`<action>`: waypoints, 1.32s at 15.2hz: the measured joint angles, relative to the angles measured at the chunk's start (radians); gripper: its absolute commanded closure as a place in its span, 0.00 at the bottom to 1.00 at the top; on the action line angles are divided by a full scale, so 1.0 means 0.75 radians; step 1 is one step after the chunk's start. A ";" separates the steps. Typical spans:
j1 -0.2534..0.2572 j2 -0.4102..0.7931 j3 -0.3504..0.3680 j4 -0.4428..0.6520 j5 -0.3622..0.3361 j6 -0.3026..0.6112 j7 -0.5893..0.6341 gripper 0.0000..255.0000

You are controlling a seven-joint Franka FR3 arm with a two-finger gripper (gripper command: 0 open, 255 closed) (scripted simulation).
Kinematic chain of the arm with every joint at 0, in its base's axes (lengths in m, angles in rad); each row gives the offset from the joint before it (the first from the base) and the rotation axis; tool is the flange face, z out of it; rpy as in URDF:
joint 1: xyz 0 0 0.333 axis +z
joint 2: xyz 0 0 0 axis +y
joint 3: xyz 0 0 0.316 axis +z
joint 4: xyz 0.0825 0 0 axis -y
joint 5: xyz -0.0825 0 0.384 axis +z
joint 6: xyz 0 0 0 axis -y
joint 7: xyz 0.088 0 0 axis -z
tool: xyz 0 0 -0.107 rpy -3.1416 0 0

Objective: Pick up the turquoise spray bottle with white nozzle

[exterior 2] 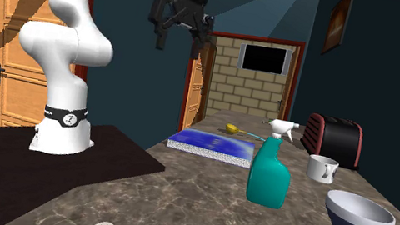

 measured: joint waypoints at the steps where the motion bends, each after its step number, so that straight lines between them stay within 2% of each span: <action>1: 0.009 0.042 0.014 0.020 0.001 0.024 0.002 0.00; 10: 0.096 0.393 0.135 0.240 -0.029 0.178 0.036 0.00; 20: 0.222 0.810 0.234 0.590 -0.153 0.254 0.089 0.00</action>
